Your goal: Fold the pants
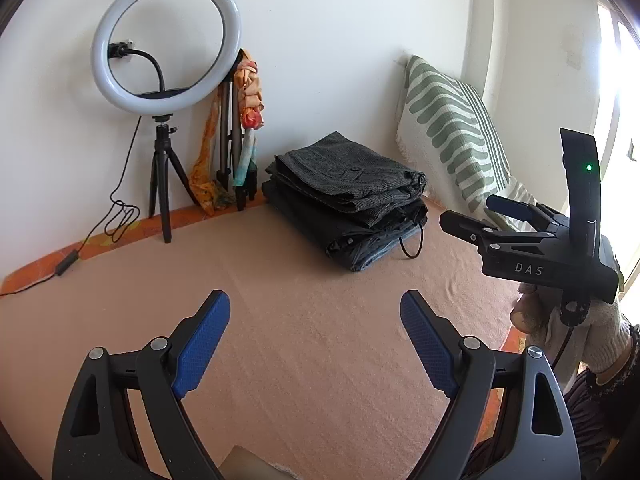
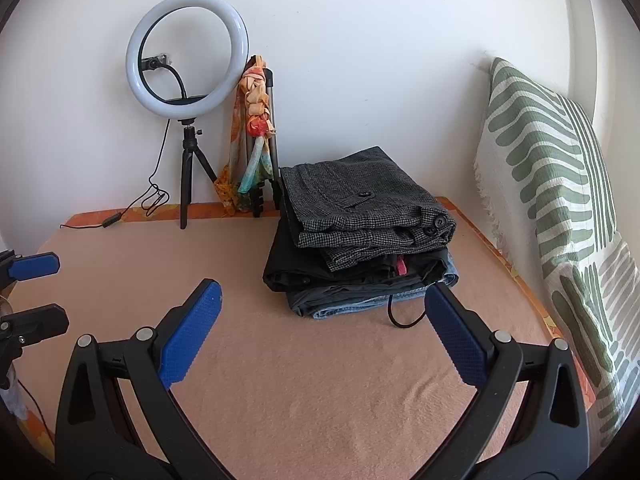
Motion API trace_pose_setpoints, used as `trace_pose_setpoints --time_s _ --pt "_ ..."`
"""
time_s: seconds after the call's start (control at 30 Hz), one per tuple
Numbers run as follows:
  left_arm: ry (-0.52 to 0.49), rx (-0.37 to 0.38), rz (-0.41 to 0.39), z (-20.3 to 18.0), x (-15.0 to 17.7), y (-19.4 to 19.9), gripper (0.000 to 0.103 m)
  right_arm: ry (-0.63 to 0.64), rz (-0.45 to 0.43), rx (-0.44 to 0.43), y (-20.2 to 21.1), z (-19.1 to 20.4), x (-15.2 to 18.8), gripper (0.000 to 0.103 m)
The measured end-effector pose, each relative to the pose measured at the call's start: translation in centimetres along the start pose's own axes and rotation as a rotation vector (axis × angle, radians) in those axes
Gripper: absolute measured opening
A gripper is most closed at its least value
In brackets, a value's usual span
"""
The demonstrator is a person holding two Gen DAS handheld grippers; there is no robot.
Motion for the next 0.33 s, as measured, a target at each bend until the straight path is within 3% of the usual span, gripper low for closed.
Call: trace_pose_setpoints --time_s 0.33 --pt "0.006 0.01 -0.003 0.19 0.11 -0.08 0.087 -0.004 0.002 -0.006 -0.04 0.0 0.1 0.103"
Point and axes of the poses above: each gripper's, at about its wrist camera, not at the fingertips, and y roughly against the way its jaws point, z to its left, x to its underside, the point moved 2 cm from there along -y, roughly the way its jaws point, and after that the axes turned 2 degrees about z, right-handed, at the moved point
